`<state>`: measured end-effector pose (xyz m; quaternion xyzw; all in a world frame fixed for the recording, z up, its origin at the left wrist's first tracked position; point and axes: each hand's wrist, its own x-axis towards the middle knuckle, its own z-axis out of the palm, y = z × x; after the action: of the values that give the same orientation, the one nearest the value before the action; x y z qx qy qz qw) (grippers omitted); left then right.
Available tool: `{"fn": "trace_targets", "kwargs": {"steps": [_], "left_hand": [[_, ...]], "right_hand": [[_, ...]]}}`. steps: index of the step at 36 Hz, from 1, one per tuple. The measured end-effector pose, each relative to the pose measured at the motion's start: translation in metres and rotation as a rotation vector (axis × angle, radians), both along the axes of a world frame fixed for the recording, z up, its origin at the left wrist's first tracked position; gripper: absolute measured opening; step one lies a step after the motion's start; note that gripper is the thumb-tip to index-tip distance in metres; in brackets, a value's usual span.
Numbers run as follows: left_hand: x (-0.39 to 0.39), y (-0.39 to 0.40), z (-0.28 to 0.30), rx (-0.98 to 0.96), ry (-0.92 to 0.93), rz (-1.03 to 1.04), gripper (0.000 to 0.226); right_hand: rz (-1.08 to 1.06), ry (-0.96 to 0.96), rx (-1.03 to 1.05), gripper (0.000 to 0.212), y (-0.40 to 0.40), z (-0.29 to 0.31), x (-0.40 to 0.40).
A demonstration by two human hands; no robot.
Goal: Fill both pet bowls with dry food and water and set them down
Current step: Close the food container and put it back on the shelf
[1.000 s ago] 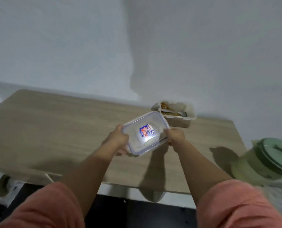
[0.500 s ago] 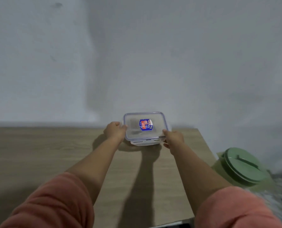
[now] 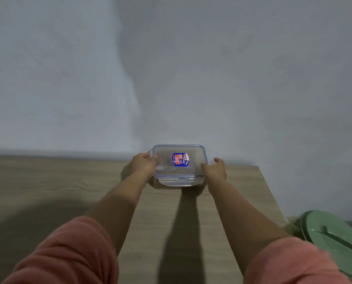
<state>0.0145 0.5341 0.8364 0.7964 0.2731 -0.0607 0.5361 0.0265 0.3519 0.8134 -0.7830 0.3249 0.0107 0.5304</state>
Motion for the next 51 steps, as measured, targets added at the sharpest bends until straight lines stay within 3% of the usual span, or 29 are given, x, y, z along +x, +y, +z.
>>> {"fn": "trace_targets", "kwargs": {"steps": [6,16,23,28,32,35,44,51], "left_hand": [[0.002,0.004,-0.017,0.034,0.025,0.012,0.050],[-0.008,-0.002,-0.010,0.097,-0.012,0.013,0.040],[-0.011,-0.010,-0.011,0.246,-0.011,-0.026,0.037],[0.000,-0.008,-0.013,0.479,-0.026,-0.192,0.039],[0.014,-0.017,-0.013,0.754,-0.202,-0.459,0.055],[0.029,-0.024,-0.016,0.878,-0.204,-0.670,0.060],[0.050,-0.033,-0.020,0.837,-0.112,-0.716,0.053],[0.064,-0.032,-0.024,0.852,-0.080,-0.748,0.050]], "right_hand": [[0.113,-0.004,-0.074,0.047,0.002,-0.004,-0.003],[0.120,0.016,-0.069,0.047,0.004,-0.005,-0.001],[0.096,0.004,-0.034,0.034,0.007,-0.017,0.000],[0.268,-0.042,-0.298,0.041,0.004,-0.016,-0.006],[0.576,-0.134,-0.495,0.086,0.003,-0.013,-0.025],[0.782,-0.066,-0.624,0.102,0.001,-0.011,-0.030],[0.846,-0.011,-0.738,0.102,-0.001,-0.016,-0.029],[0.739,-0.019,-0.886,0.088,0.011,-0.024,-0.032]]}}
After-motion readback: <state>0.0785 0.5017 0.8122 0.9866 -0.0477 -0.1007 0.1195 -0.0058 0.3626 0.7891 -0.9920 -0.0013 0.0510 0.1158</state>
